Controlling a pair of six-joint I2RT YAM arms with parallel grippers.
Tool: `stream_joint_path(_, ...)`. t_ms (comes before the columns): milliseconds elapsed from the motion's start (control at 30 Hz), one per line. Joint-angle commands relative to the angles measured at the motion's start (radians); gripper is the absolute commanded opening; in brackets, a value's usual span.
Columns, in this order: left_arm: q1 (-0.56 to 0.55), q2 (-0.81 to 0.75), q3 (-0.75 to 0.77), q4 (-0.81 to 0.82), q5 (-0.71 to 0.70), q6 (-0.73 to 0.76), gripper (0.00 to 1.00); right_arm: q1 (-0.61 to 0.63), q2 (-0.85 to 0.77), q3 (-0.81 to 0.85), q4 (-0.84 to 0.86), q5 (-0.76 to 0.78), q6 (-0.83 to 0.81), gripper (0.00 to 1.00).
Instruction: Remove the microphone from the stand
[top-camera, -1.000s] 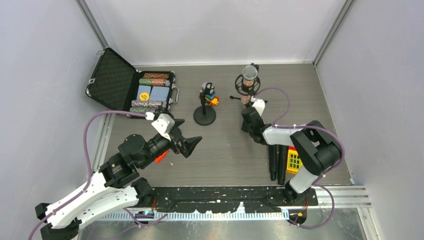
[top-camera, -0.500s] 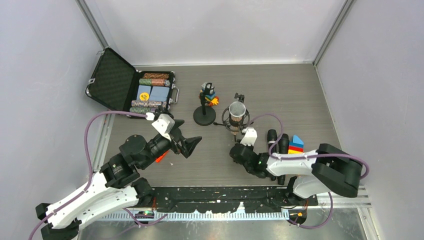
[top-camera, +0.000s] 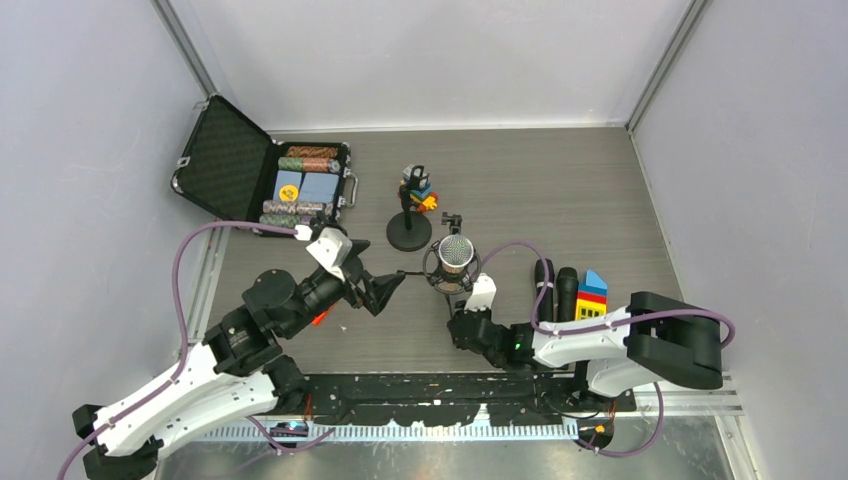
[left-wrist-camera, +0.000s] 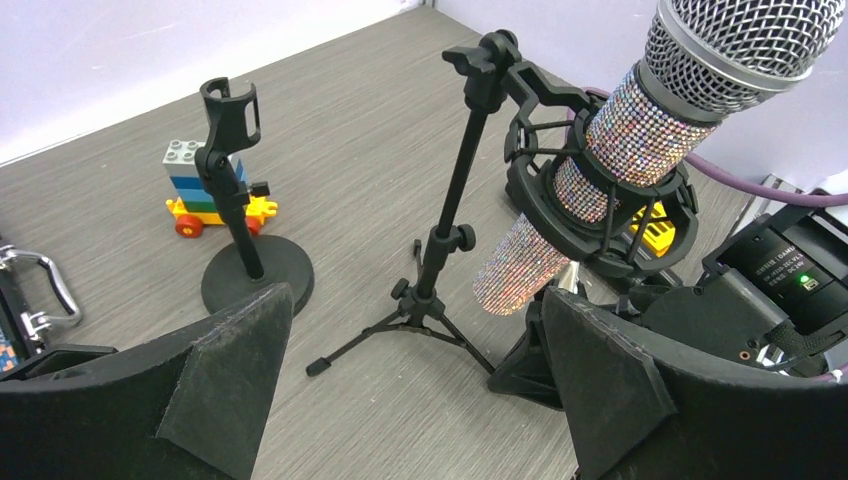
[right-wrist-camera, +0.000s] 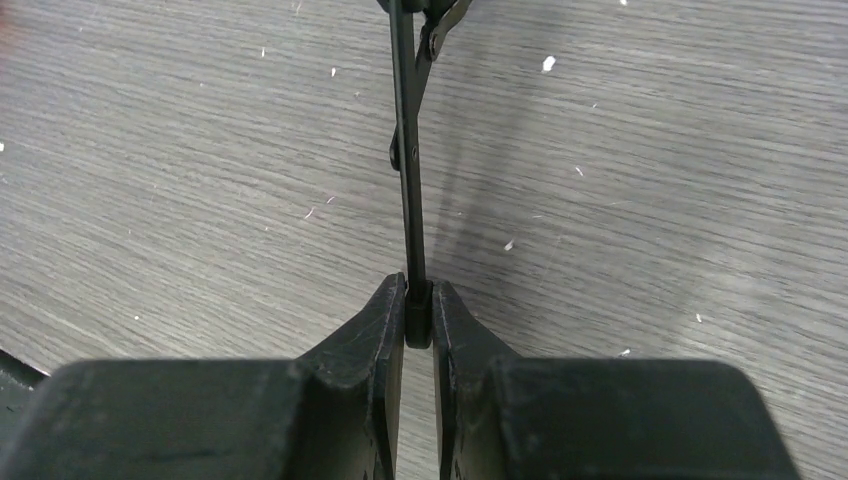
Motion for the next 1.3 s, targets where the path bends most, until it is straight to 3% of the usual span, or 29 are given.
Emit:
stream_joint_path(0,0.002,-0.018,0.010,0.024,-0.025,-0.001,0.99,0.019,-0.008,-0.013,-0.025,-0.054,-0.015,0.05)
stream_joint_path(233,0.002,0.013,0.012,0.029,-0.046,0.002,0.99,0.017,-0.160,-0.038,-0.192,0.083,0.032,0.12)
stream_joint_path(433,0.002,0.076,-0.002,0.058,-0.055,0.008,0.99,0.017,-0.294,-0.071,-0.266,0.149,0.055,0.40)
stream_joint_path(700,0.002,0.183,-0.056,0.128,-0.046,-0.008,0.97,0.017,-0.372,-0.152,-0.136,0.096,0.121,0.41)
stream_joint_path(867,0.002,0.208,-0.086,0.144,-0.073,-0.031,0.93,0.017,-0.281,-0.159,-0.030,0.078,0.179,0.41)
stream_joint_path(1167,0.002,0.094,-0.061,0.073,-0.144,-0.039,0.93,0.020,0.151,0.078,0.192,-0.004,0.219,0.41)
stream_joint_path(1267,0.002,0.059,-0.045,0.031,-0.165,-0.036,0.94,0.027,0.273,0.120,0.347,-0.027,0.227,0.43)
